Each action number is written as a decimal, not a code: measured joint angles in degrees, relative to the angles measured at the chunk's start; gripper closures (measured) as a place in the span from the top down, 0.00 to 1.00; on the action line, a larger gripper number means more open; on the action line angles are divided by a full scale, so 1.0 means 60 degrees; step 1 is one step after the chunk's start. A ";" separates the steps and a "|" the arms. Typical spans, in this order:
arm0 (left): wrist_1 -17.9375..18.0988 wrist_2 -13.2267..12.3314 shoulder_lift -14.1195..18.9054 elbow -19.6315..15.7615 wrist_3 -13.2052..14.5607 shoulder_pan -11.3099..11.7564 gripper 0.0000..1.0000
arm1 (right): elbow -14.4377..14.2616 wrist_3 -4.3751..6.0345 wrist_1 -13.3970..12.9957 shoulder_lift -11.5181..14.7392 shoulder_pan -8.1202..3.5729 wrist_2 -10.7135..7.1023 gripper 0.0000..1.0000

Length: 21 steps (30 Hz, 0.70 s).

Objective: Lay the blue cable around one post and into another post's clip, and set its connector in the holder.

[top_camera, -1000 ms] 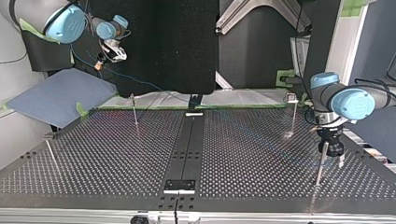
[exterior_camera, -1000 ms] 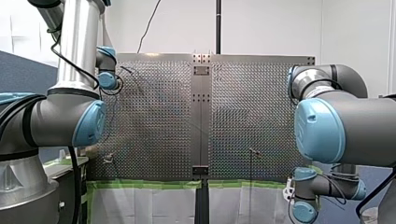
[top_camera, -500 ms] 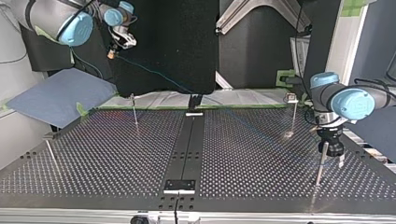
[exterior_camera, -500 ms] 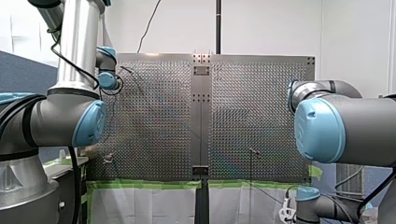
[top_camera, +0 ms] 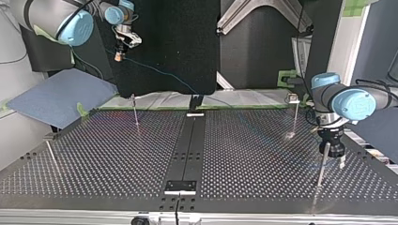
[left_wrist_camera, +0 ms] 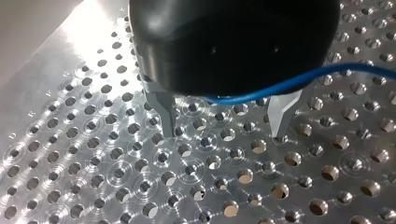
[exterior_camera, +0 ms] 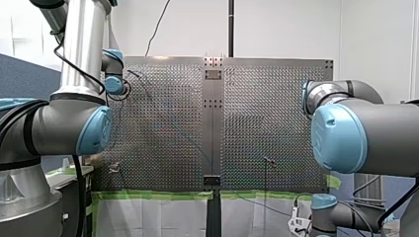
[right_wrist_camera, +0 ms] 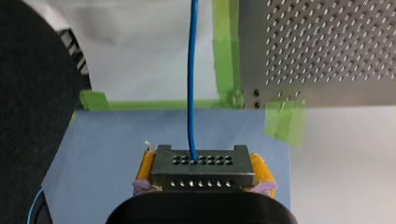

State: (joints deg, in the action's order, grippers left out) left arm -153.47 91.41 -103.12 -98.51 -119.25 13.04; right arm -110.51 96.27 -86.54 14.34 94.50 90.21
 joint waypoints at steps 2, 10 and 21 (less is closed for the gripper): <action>0.0001 0.0003 0.0000 0.0000 -0.0001 0.0002 0.98 | -0.0050 -0.0008 0.0181 0.0193 0.0018 -0.0193 0.00; 0.0000 0.0018 0.0000 0.0000 -0.0001 0.0021 0.98 | -0.0375 0.0044 0.0841 0.0860 -0.0021 -0.0612 0.00; 0.0001 0.0034 0.0000 0.0000 0.0003 0.0041 0.98 | -0.0403 0.0215 0.1877 0.1899 -0.0215 -0.0743 0.00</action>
State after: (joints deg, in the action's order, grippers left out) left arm -153.47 91.61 -103.12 -98.51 -119.23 13.28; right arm -112.92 97.56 -75.27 25.73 93.21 85.75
